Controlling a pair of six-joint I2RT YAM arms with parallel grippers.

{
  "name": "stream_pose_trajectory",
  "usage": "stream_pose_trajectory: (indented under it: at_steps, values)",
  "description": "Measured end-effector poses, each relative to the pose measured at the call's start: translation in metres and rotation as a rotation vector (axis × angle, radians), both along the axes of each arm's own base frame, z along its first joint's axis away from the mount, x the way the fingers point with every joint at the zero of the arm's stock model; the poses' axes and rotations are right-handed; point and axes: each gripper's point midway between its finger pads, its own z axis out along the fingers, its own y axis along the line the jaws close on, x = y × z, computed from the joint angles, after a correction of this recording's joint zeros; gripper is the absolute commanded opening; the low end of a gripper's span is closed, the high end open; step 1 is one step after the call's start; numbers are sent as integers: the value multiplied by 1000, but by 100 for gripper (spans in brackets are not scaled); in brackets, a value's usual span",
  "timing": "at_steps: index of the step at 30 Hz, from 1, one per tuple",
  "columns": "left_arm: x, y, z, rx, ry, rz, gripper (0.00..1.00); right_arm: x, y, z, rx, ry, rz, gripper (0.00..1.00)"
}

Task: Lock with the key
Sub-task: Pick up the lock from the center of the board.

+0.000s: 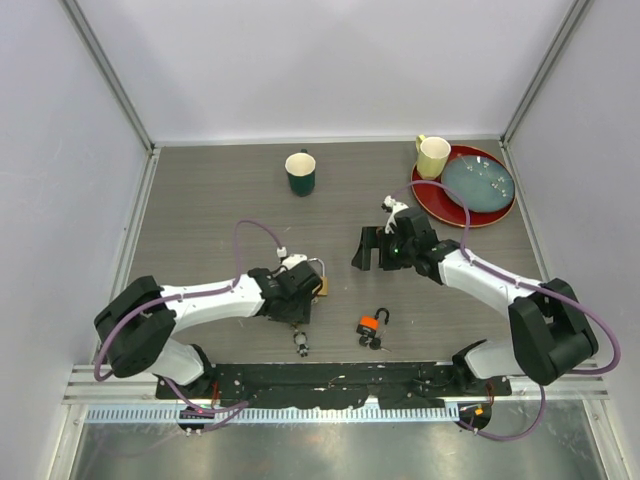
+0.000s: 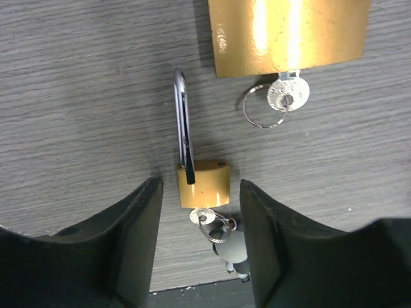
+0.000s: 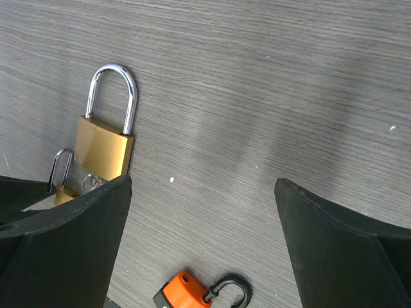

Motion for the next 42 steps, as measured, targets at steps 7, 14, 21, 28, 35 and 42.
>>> stream_pose_trajectory:
  at_steps: [7,14,21,28,35,42]
  values:
    - [2,4,-7,32,-14,3,33,3,2,-2,-2,5,0,98]
    - [5,1,-6,40,-31,-6,1,8,5,-2,1,5,3,98]
    - [8,2,-4,59,-47,-31,0,13,9,6,11,-11,6,98]
    - [29,6,37,104,-162,-75,0,24,17,28,42,-50,18,98]
    - [45,7,114,4,-368,-138,0,24,30,54,108,-83,67,98]
    - [32,10,158,-153,-492,-266,0,9,56,100,281,-169,230,98]
